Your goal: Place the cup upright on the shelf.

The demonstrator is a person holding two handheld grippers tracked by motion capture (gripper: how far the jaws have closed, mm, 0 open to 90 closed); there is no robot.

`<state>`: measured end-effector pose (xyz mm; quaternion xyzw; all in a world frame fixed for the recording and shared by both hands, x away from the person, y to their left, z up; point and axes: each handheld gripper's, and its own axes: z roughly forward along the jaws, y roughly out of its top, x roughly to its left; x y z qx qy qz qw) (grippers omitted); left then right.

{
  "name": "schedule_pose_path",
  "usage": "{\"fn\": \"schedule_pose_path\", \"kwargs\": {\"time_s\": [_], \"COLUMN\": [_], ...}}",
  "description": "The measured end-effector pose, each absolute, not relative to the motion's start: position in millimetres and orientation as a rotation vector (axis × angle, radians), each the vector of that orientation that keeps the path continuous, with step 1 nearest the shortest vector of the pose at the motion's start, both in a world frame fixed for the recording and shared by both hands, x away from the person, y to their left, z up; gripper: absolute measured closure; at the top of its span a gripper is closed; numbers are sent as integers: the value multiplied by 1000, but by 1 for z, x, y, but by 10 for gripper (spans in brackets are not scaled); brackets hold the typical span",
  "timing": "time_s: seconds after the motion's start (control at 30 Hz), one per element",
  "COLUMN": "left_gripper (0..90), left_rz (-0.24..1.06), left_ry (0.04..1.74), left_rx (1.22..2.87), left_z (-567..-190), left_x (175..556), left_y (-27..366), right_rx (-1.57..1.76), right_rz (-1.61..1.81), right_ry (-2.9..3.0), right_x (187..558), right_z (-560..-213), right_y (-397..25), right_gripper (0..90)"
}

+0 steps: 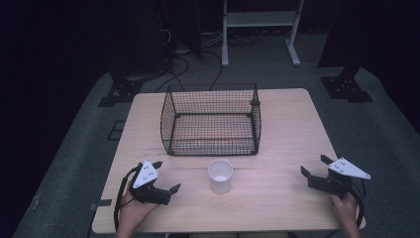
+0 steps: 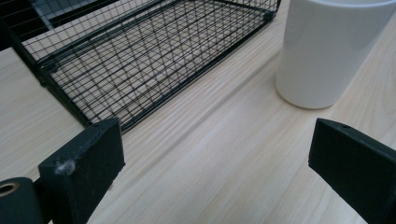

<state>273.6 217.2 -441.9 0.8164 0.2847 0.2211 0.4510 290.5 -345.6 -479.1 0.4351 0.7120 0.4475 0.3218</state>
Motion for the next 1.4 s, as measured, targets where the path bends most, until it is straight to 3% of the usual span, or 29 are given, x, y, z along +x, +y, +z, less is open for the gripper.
{"fn": "schedule_pose_path", "kwargs": {"time_s": [1.4], "left_gripper": [16], "left_rz": [376], "left_ry": [481], "left_rx": [2117], "left_z": [-422], "left_x": [276], "left_y": [151], "right_rx": [1129], "right_rz": [1182], "right_ry": [1876], "right_x": [290], "right_z": [-479], "right_y": [-345], "right_gripper": [130]}}
